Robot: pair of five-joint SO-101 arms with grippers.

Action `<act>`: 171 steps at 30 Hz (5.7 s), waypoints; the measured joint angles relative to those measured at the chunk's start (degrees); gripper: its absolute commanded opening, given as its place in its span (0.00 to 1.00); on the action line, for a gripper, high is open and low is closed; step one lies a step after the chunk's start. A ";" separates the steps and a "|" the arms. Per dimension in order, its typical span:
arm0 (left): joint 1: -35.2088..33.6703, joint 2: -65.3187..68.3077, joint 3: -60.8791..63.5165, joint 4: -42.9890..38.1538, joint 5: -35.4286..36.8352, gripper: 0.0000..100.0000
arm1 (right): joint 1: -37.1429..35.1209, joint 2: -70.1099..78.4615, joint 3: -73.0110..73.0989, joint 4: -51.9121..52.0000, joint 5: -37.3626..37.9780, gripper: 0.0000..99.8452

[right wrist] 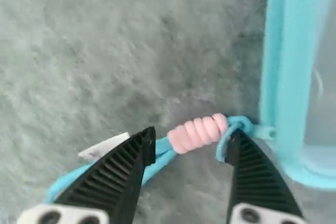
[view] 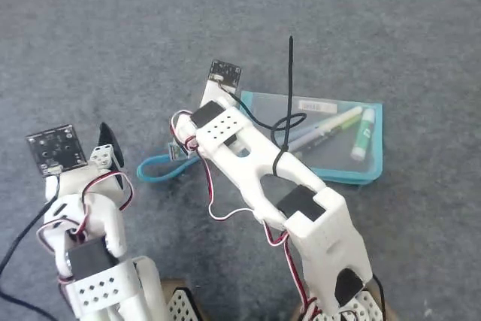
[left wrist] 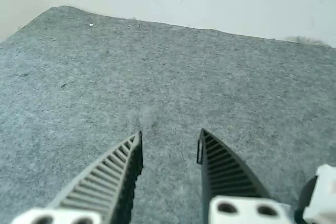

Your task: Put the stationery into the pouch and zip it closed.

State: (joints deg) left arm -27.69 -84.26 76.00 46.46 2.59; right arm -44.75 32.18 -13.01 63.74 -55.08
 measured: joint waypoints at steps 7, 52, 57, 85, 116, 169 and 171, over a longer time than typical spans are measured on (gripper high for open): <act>0.00 0.00 0.00 0.00 0.00 0.16 | 5.19 0.00 -0.62 10.64 7.74 0.12; 2.20 0.00 0.00 0.00 0.00 0.16 | 16.00 4.92 -7.74 31.74 30.59 0.12; 2.20 0.00 0.00 0.00 0.00 0.16 | 15.82 2.11 0.00 26.73 29.89 0.12; 2.11 0.00 0.00 0.00 0.00 0.16 | 21.63 2.64 3.52 19.96 22.33 0.00; 26.02 -0.26 -15.82 15.56 -3.34 0.28 | 19.87 -63.91 22.95 36.84 89.49 0.01; 27.87 13.36 -21.27 11.78 -7.56 0.30 | -9.14 -62.33 12.66 36.92 82.29 0.01; 28.04 19.34 -25.05 14.86 -8.09 0.30 | -9.14 -62.24 12.48 36.92 82.55 0.01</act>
State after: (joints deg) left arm 0.35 -64.92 50.95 61.32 -5.49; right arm -53.89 -30.07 -0.53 100.66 27.47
